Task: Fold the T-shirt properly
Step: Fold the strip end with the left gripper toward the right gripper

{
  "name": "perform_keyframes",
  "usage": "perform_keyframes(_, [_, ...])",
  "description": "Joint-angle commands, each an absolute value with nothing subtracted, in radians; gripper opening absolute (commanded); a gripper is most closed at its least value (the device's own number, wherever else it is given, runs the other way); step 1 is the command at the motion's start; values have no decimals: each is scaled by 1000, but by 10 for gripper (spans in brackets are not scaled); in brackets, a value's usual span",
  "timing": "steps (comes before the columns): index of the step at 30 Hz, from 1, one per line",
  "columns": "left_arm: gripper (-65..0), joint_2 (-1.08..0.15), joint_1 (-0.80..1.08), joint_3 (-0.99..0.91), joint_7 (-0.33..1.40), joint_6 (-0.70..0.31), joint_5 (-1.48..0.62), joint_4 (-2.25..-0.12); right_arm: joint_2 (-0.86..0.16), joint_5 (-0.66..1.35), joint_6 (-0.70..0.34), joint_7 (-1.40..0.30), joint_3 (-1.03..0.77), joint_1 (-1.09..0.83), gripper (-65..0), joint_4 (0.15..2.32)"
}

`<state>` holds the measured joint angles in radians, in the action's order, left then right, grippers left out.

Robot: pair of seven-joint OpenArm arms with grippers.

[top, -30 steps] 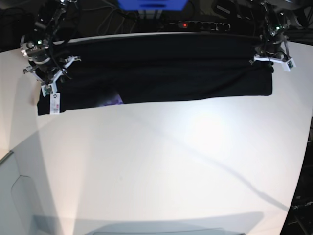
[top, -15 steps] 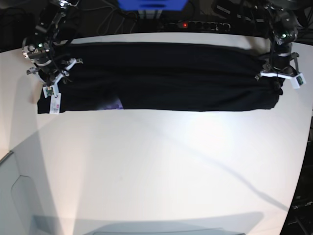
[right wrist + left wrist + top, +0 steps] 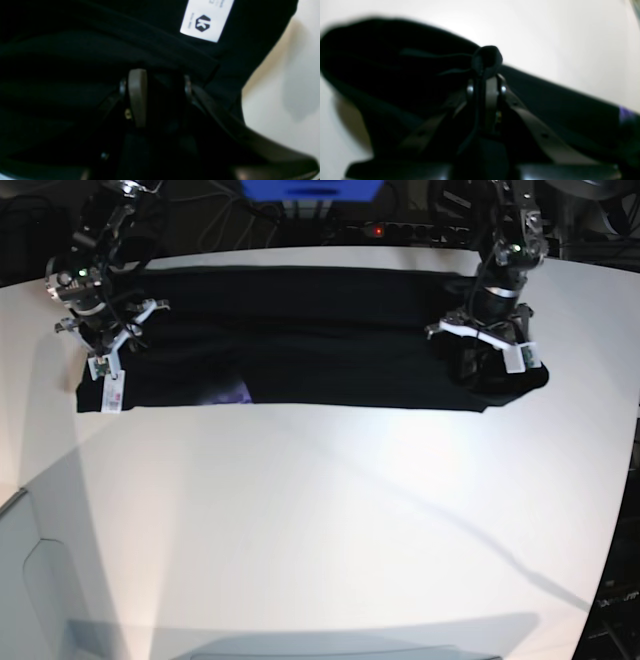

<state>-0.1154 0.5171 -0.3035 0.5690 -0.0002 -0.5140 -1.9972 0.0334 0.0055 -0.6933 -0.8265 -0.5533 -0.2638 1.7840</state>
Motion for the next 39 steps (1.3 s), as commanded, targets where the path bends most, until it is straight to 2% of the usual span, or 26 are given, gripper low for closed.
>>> perform_keyframes(1, [-650, -124, 512, -311, 533, 2, -516, -2017, 30, 1, -698, -835, -553, -263, -449, 1791])
perform_keyframes(11, [-650, -142, 512, -441, 539, -5, -524, -2017, 33, 1, -698, -835, -553, -251, -449, 1791])
perform_keyframes(21, [-650, -136, 516, -433, 539, -5, -527, -2018, 33, 1, -698, -835, -552, -246, -449, 1791])
perform_keyframes(29, [-650, -114, 430, -22, 532, 12, -516, -2017, 31, 1, -698, -835, -507, -246, -449, 1790])
perform_keyframes(35, [-650, -97, 318, 295, 533, 153, -430, -1988, 33, 1, -698, -835, -504, -245, -449, 1790])
perform_keyframes(39, [-650, -74, 282, 424, 532, 163, -348, -1913, 31, 1, -698, -835, -504, -243, -449, 1790])
